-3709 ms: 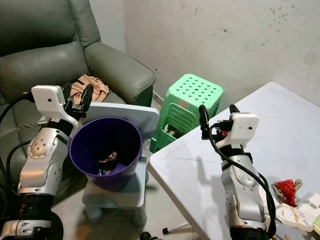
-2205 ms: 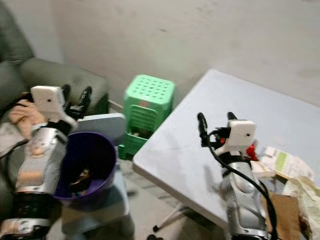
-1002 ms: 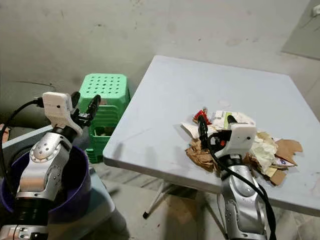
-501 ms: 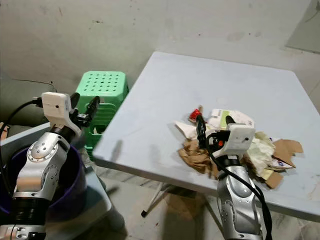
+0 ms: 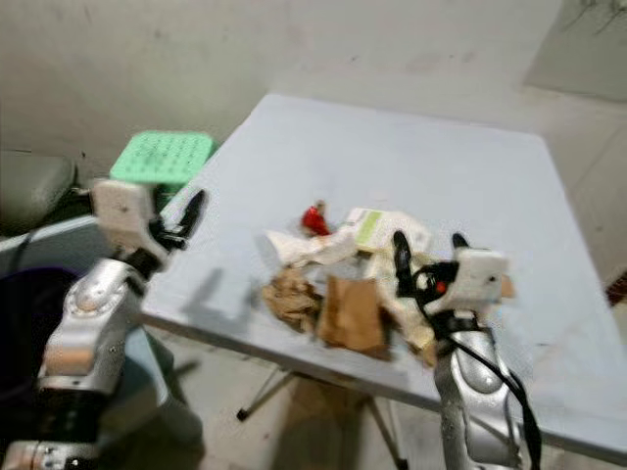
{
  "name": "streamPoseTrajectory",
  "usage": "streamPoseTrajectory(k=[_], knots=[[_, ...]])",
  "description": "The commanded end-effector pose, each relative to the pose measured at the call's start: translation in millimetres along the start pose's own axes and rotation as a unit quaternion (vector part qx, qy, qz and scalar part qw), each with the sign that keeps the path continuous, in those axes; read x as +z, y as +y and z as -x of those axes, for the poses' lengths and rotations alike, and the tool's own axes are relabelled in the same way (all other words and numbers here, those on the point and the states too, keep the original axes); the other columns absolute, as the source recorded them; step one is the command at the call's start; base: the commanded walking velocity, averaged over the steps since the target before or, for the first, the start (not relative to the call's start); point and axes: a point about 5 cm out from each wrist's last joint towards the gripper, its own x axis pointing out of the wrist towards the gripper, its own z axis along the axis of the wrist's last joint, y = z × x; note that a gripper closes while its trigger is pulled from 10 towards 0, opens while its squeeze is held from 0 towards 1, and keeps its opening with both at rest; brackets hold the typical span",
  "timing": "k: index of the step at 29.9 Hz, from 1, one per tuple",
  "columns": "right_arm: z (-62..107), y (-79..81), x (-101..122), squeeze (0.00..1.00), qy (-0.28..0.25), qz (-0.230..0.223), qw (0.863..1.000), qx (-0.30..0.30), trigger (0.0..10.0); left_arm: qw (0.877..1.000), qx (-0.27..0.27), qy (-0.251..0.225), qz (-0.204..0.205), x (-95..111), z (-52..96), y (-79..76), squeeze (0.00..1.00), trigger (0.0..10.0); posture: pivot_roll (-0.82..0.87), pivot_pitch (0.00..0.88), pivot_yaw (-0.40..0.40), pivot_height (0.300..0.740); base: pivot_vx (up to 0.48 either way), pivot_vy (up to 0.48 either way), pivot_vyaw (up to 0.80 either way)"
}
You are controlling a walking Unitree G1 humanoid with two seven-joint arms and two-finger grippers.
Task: Picking trash to rubbish bin
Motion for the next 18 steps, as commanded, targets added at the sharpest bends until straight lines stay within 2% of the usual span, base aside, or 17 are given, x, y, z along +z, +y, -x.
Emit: streamPoseTrajectory(k=[1, 8, 18], knots=[[-1.7, 4.9, 3.8, 0.00, -0.007, -0.002, 1.000, 0.011, 10.0, 1.000, 0.020, 0.008, 0.011, -2.7, 2.8, 7.7, 0.00, 10.0, -0.04, 0.098, -0.040, 0.740, 0.000, 0.000, 0.00], [-2.1, 5.9, 3.8, 0.00, -0.005, -0.001, 1.000, 0.015, 10.0, 0.999, -0.023, 0.017, -0.043, -6.5, 4.3, 0.8, 0.00, 10.0, -0.05, 0.096, -0.043, 0.740, 0.000, 0.000, 0.00], [-0.5, 8.6, 1.4, 0.00, 0.011, 0.009, 1.000, 0.024, 10.0, 0.997, -0.046, 0.025, -0.062, -9.5, 4.0, 1.0, 0.00, 10.0, -0.05, 0.101, -0.048, 0.740, 0.000, 0.000, 0.00]])
